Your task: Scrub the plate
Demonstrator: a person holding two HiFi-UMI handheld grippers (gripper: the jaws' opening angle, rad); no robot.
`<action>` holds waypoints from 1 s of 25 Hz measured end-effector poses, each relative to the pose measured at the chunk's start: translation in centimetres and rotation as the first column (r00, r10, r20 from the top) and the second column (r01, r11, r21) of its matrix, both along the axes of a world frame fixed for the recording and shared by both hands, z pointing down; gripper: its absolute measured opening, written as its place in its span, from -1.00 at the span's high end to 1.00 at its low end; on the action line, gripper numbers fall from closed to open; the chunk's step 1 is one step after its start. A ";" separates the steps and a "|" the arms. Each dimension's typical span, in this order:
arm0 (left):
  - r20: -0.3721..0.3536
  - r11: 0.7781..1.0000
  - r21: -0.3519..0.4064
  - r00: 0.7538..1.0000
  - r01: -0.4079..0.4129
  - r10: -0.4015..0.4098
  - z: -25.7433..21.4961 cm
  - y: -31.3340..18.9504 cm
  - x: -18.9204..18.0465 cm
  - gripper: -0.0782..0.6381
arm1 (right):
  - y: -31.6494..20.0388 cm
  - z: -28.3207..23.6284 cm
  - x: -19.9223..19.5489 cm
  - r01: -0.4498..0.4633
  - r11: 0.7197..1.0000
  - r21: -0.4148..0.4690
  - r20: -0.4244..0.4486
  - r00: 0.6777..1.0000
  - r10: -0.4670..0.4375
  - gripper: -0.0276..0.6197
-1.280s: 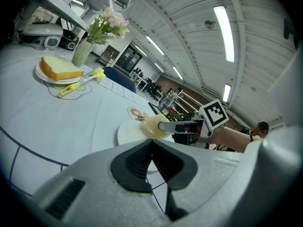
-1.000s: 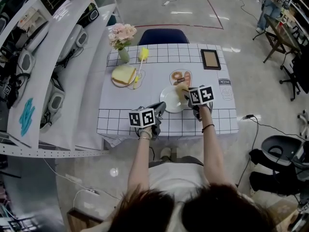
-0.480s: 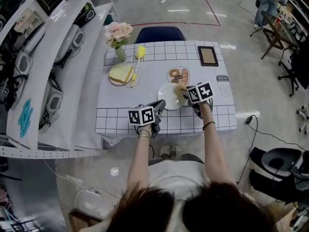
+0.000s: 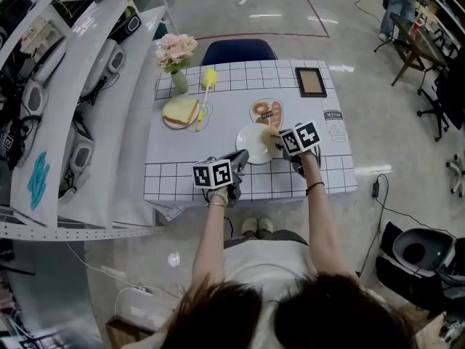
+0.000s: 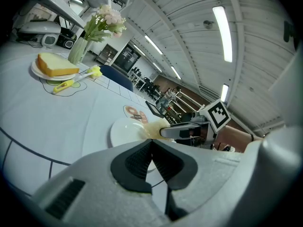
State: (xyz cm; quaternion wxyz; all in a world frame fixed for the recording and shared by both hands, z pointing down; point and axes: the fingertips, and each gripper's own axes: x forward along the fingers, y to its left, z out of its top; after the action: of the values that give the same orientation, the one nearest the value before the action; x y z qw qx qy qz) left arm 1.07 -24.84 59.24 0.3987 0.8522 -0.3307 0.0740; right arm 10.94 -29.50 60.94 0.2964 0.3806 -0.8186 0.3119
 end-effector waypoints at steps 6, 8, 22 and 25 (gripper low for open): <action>-0.006 1.000 0.007 1.000 0.005 -0.005 -0.2 0.0 -0.2 0.75 | 0.5 0.1 -0.3 0.018 1.000 -0.018 -0.003 1.000 -0.018 0.69; -0.008 1.000 0.006 1.000 0.006 -0.006 -0.2 0.1 -0.3 0.75 | 0.7 0.1 -0.4 0.021 1.000 -0.023 -0.003 1.000 -0.021 0.69; -0.005 1.000 0.006 1.000 0.008 -0.008 -0.2 0.7 -1.0 0.75 | 1.9 0.3 -1.3 0.044 0.998 -0.045 -0.018 0.999 -0.045 0.69; -0.003 1.000 0.009 1.000 0.007 -0.007 -0.3 0.8 -1.2 0.75 | 2.3 0.4 -1.7 0.051 0.997 -0.052 -0.020 0.998 -0.052 0.69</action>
State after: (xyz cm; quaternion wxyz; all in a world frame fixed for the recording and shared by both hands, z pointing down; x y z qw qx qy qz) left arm -0.12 -24.02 58.92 0.3957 0.8528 -0.3335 0.0700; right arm 9.24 -27.20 61.33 0.3226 0.3548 -0.8167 0.3210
